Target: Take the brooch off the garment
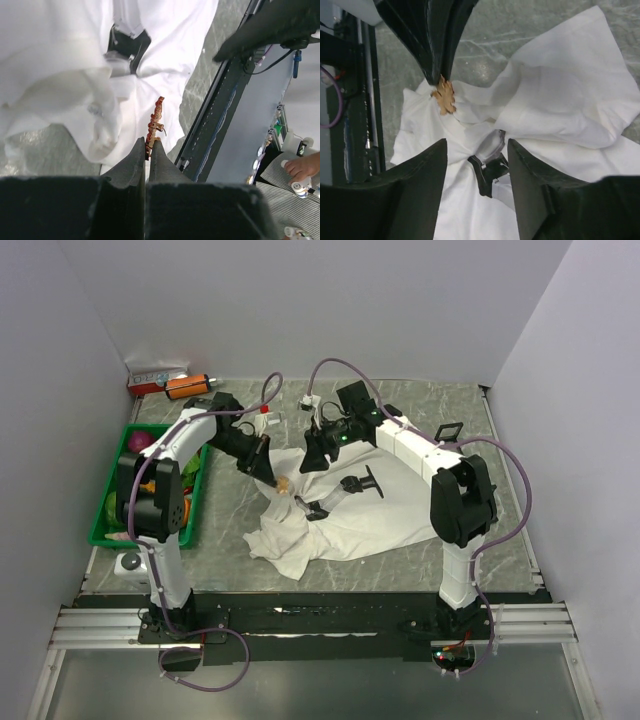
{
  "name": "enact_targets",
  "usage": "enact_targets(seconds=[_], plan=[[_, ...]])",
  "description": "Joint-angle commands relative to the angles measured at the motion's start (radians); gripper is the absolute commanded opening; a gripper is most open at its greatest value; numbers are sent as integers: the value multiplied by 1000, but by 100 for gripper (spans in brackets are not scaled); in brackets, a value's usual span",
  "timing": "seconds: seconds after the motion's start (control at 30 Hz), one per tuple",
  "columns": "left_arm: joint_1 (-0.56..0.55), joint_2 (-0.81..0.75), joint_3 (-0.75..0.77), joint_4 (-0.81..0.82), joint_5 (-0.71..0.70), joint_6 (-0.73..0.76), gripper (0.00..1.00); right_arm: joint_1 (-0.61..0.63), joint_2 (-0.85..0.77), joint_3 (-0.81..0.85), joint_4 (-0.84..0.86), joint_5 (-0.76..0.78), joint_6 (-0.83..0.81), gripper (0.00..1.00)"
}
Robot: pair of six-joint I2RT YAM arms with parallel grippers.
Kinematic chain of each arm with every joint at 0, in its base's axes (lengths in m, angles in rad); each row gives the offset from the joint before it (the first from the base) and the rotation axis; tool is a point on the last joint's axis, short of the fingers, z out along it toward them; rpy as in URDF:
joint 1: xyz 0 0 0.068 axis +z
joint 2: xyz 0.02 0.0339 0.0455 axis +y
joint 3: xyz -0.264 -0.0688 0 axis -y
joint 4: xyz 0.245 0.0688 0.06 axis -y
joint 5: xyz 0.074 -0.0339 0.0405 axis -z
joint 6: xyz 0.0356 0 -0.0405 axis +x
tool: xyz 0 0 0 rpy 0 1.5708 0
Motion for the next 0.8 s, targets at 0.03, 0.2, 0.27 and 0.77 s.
enact_targets(seconds=[0.03,0.2,0.27,0.77], plan=[[-14,-12,48,54,63,-11,1,3,-29,63,35,-73,81,63],[-31,-35,9,134,89,-80,1,15,-29,43,68,-103,125,67],[-36,-40,0,145,97,-88,1,20,-26,40,88,-103,160,67],[-42,-77,-24,192,135,-148,1,111,-21,32,119,31,188,59]])
